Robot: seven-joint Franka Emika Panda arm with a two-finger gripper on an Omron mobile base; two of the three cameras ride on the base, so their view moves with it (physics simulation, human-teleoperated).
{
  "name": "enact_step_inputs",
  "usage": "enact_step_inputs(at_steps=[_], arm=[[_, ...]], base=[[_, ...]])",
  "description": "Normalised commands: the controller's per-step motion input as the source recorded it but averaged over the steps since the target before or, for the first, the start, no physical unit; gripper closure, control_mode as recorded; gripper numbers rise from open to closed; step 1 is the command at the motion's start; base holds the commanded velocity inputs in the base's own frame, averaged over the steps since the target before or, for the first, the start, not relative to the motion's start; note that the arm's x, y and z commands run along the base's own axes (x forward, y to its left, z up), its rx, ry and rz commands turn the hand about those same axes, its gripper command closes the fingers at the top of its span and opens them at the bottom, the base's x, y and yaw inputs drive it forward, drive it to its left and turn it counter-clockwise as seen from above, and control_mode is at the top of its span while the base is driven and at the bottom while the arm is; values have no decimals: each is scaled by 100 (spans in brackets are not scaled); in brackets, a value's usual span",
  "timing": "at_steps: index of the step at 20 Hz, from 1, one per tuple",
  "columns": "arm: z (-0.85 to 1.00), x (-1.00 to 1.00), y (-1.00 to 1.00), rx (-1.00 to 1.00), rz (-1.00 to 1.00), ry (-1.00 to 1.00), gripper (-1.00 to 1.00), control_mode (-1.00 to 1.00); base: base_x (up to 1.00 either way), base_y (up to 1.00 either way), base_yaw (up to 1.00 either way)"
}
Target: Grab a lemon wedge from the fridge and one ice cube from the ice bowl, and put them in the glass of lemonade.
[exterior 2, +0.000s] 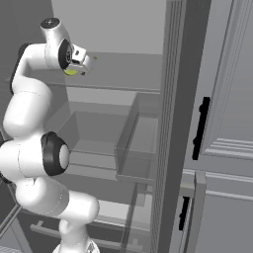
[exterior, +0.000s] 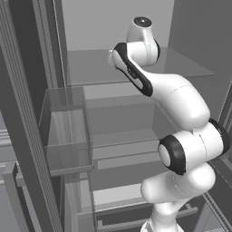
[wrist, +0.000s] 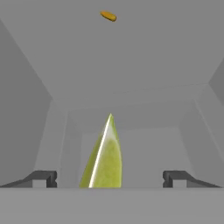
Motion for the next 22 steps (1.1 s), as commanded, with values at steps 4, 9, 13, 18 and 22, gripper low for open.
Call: enact_step_inputs(at_steps=[4, 9, 13, 18, 22], arm=[[-22, -9, 1, -3, 0, -7, -100, -100], [-13, 0, 0, -4, 0, -9, -100, -100], [-5, 0, 0, 0, 0, 0, -100, -100], [-8, 0, 0, 0, 0, 1, 100, -100], [0, 0, 0, 0, 0, 1, 100, -100]], base=[[0, 0, 0], [0, 0, 0], [0, 0, 0], [0, 0, 0], [0, 0, 0]])
